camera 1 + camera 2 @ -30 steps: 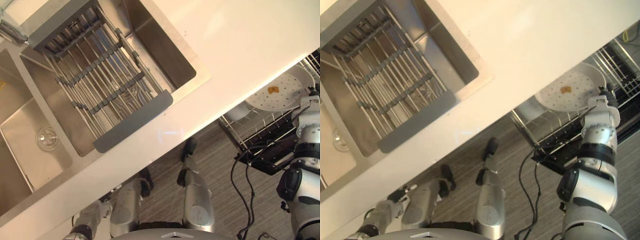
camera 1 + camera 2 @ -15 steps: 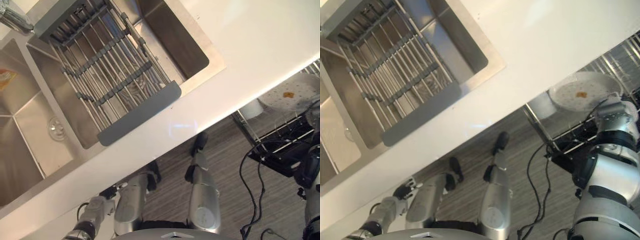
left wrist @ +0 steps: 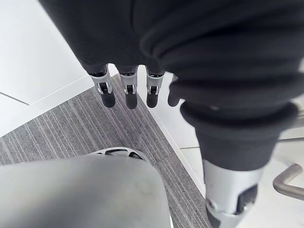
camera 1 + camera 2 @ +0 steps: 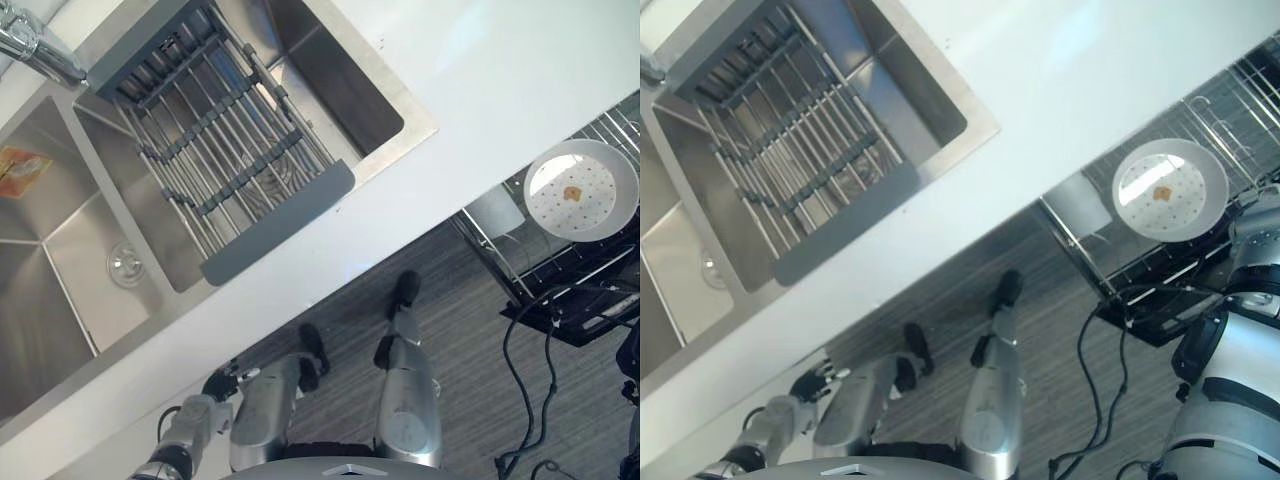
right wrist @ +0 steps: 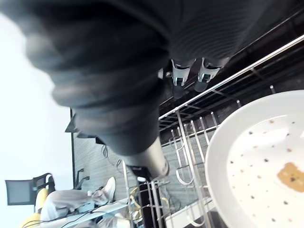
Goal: Walk over to the sink, pick up the cup, carry it to the dishwasher, place the cup inside the dishwasher, then close the dishwasher door
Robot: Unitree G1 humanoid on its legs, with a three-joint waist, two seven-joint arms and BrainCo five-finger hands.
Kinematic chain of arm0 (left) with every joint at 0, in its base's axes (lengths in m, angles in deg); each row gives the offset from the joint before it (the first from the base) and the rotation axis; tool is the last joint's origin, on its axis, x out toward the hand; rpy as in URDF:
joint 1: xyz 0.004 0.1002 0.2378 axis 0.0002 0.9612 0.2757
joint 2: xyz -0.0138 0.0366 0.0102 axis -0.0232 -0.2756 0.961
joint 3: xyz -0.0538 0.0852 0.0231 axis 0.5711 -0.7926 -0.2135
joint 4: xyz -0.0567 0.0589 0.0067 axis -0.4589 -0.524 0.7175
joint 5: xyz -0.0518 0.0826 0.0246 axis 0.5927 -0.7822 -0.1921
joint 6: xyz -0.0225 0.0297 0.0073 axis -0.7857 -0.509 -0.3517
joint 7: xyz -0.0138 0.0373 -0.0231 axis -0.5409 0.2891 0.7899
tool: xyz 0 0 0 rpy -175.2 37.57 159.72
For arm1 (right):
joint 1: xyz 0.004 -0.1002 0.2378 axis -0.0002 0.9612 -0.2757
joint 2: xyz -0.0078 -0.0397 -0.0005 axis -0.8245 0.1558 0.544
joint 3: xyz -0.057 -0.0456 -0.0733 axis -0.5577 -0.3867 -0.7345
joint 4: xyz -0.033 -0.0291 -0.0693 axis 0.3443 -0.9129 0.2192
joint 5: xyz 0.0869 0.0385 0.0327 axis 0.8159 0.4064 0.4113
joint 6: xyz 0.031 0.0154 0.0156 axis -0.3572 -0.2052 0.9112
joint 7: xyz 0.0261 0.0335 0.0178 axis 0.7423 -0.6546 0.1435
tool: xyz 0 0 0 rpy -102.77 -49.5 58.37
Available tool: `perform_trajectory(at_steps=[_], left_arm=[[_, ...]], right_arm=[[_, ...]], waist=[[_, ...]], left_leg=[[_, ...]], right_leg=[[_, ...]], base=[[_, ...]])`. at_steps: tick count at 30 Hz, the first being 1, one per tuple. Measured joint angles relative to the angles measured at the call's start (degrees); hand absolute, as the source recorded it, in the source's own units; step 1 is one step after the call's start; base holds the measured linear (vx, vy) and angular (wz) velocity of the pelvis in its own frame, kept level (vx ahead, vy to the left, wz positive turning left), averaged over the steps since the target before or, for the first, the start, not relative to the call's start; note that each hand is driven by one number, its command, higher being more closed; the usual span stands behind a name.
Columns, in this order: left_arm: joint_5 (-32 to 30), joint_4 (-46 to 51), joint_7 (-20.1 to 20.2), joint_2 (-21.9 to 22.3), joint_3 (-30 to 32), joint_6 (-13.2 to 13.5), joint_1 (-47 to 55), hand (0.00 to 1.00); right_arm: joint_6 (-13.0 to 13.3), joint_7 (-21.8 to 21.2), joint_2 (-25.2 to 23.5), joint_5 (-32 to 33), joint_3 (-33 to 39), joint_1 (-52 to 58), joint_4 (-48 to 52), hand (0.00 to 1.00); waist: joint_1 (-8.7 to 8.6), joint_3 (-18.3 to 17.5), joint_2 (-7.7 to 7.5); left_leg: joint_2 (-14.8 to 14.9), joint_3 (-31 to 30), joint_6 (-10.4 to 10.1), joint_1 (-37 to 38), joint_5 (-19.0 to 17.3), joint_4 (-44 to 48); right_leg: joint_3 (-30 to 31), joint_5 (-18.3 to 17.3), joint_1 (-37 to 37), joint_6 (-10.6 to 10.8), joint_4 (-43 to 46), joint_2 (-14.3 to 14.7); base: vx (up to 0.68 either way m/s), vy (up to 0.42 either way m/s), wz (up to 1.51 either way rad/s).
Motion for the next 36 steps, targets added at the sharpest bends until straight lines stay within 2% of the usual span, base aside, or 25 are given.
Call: perform_trajectory(at_steps=[5, 9, 13, 14, 18, 22, 27, 31, 36], left_arm=[[0.0, 0.4, -0.1, 0.4, 0.1, -0.2, 0.2, 0.00], [-0.1, 0.4, -0.2, 0.5, 0.7, -0.5, 1.5, 0.00], [-0.1, -0.2, -1.3, 0.9, 1.8, -1.0, 2.2, 0.00], [-0.2, -0.1, -1.7, 0.8, 3.4, -1.5, 3.5, 0.00], [-1.1, -0.2, -2.5, -0.1, 5.2, -2.9, 7.2, 0.00], [-1.3, -0.5, -2.5, -0.9, 5.7, -4.3, 8.1, 0.00], [-2.4, -1.9, -2.2, -1.1, 5.7, -4.5, 7.9, 0.00], [-2.4, -1.9, -1.6, -1.0, 5.6, -4.5, 6.9, 0.00], [-2.3, -1.8, -1.2, -0.8, 5.6, -4.1, 5.8, 0.00]], right_arm=[[-0.1, -3.0, -0.9, -3.7, 1.1, 1.2, 7.4, 0.00], [0.1, -3.0, -4.3, -8.4, 4.8, 4.9, 11.9, 0.00], [0.4, -1.8, -5.3, -11.1, 7.4, 11.1, 14.4, 0.00], [1.3, -0.8, -6.3, -11.1, 9.3, 13.8, 14.6, 1.00], [3.6, 0.4, -10.4, -10.3, 16.4, 23.9, 15.1, 1.00], [4.4, 0.4, -14.1, -5.8, 19.5, 29.7, 13.9, 1.00], [3.9, -4.1, -17.3, 1.1, 20.7, 30.1, 3.3, 1.00], [3.5, -7.9, -18.5, 3.4, 20.7, 29.7, 0.8, 1.00], [3.4, -12.3, -18.5, 5.9, 20.7, 27.5, 0.3, 1.00]], waist=[[-0.41, -1.0, 0.56], [-0.33, -4.4, 0.25], [-0.61, -6.7, -1.36], [-0.83, -8.3, -2.90], [-2.35, -11.6, -6.29], [-3.31, -13.0, -7.55], [-4.85, -13.6, -6.67], [-4.44, -12.8, -5.33], [-3.81, -9.6, -3.38]], left_leg=[[0.5, 0.8, -0.3, 2.4, -0.2, -1.2], [1.5, 1.7, -1.0, 3.8, -0.6, -2.0], [1.8, 2.7, -1.5, 6.6, -0.6, -4.1], [1.9, 3.2, -1.5, 7.3, -0.6, -4.7], [2.3, 3.4, -2.1, 10.3, -0.7, -5.8], [2.2, 4.6, -2.0, 11.0, -0.9, -5.8], [2.1, 5.1, -2.1, 8.3, -0.7, -5.6], [2.2, 6.0, -2.2, 6.9, -0.4, -5.7], [1.7, 6.7, -2.1, 6.0, -0.3, -5.8]], right_leg=[[0.4, 0.1, 2.3, 0.2, -1.2, 1.0], [0.9, -0.1, 2.5, 0.2, -1.3, 2.2], [1.9, -0.5, 4.2, 0.0, -1.3, 3.0], [2.4, -0.8, 4.3, 0.2, -1.3, 3.2], [2.4, -1.7, 6.6, 0.6, -1.3, 3.5], [3.5, -1.7, 6.8, 0.7, -1.3, 3.5], [3.9, -2.0, 3.9, 1.1, -1.3, 3.5], [4.6, -1.3, 2.1, 0.4, -1.3, 3.7], [5.5, -0.9, 0.7, 0.4, -1.3, 3.4]], base=[[0.04, -0.009, -0.11], [0.07, -0.014, -0.14], [0.06, 0.006, -0.14], [0.05, 0.006, -0.18], [0.04, 0.025, -0.08], [-0.01, 0.020, -0.12], [-0.01, -0.008, -0.03], [0.00, -0.012, -0.05], [-0.01, 0.003, -0.04]])
